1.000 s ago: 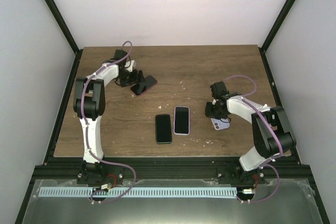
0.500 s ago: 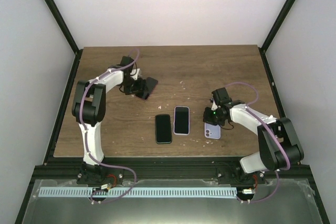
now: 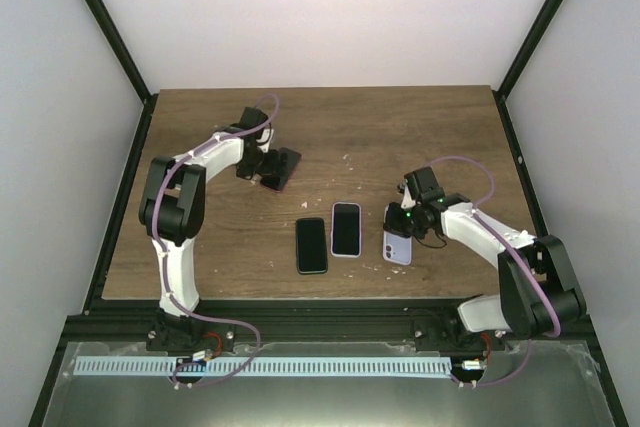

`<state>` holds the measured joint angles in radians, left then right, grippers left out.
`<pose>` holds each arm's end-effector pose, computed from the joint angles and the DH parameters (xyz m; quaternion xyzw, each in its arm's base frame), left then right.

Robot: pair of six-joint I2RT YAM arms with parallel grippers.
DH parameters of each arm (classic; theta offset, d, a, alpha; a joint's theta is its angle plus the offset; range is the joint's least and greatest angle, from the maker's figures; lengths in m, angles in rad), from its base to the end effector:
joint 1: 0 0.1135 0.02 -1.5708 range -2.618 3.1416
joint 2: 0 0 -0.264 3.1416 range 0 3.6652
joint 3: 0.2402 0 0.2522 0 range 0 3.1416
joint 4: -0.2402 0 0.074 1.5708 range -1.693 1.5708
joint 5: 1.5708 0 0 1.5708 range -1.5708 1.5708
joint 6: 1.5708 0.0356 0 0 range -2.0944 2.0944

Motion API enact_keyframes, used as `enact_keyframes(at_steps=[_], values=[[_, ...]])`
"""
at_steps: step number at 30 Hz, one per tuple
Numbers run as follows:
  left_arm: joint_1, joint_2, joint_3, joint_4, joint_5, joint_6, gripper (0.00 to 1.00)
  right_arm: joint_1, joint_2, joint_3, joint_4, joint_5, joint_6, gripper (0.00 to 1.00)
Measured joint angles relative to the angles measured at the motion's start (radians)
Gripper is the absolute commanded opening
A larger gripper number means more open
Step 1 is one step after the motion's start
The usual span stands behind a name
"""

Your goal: Put the phone into the phone case

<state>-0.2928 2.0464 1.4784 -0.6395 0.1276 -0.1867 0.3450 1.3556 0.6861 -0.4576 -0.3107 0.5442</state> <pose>0.3994 -0.1251 0.1648 0.0636 0.9796 -0.1037 0.1602 0.2215 0.0912 0.1690 0.0620 0.9624 0.2298 0.1313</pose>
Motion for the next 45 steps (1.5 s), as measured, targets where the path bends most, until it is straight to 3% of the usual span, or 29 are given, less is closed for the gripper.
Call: enact_keyframes(at_steps=[12,27,45], values=[[-0.047,0.074,0.112,0.015,-0.014,0.134,1.0,0.004,-0.001,-0.023,0.017,-0.03,0.018,0.01],[-0.055,0.143,0.164,-0.022,-0.066,0.192,0.95,0.005,-0.001,-0.023,0.018,-0.036,0.018,0.01],[-0.059,0.138,0.155,-0.039,-0.119,0.154,0.6,0.024,-0.033,-0.019,0.018,-0.088,0.051,0.01]])
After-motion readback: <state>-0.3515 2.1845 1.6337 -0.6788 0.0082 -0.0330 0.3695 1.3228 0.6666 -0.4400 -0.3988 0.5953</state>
